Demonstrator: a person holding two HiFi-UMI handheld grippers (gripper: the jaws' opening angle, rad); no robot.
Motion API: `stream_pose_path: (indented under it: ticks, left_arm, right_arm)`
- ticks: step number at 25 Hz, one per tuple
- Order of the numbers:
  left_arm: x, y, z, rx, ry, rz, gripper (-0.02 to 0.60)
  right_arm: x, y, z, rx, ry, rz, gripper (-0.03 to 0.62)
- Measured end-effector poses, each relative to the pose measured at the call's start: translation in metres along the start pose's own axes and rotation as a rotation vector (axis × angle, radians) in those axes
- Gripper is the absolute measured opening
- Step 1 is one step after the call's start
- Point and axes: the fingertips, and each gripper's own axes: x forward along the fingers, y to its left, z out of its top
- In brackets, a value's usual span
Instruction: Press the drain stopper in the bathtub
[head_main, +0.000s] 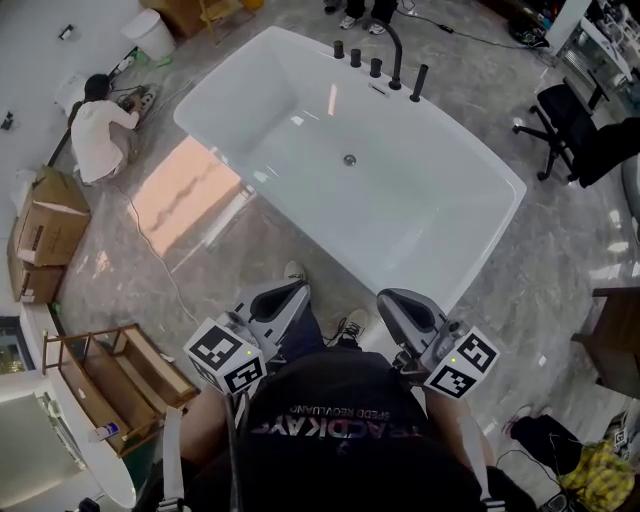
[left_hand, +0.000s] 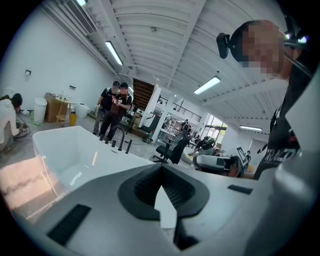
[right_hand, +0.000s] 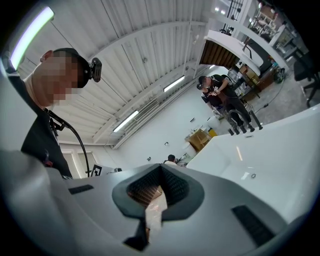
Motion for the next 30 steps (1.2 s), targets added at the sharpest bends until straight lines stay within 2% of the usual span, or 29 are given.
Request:
stream_pose_path:
  ticks: [9,14,21,26,30]
  left_arm:
    - [-0.004,0.057,0.009,-0.023,0.0,-0.012,0.009]
    - [-0.01,0.115,0.032,0.002,0.013,-0.055,0.009]
    - [-0.051,0.205,0.055,0.016,0.037,-0.112,0.009]
    - [-0.067,0.245,0.056,0.019,0.079,-0.168,0.009]
    - [-0.073,0.264,0.049,0.006,0.092,-0.188,0.009]
  right_arm:
    - [0.059,-0.013,-0.004,0.001,0.033,-0.023,0.017]
    - [0.112,-0.026,0.001,0.008,-0.008,-0.093,0.017]
    - [0.2,-0.015,-0.013,0.009,-0.056,-0.179,0.017]
    - [0.239,-0.018,-0.021,0.017,-0.09,-0.254,0.017]
    - [0.249,-0.015,-0.03,0.01,-0.086,-0.3,0.017]
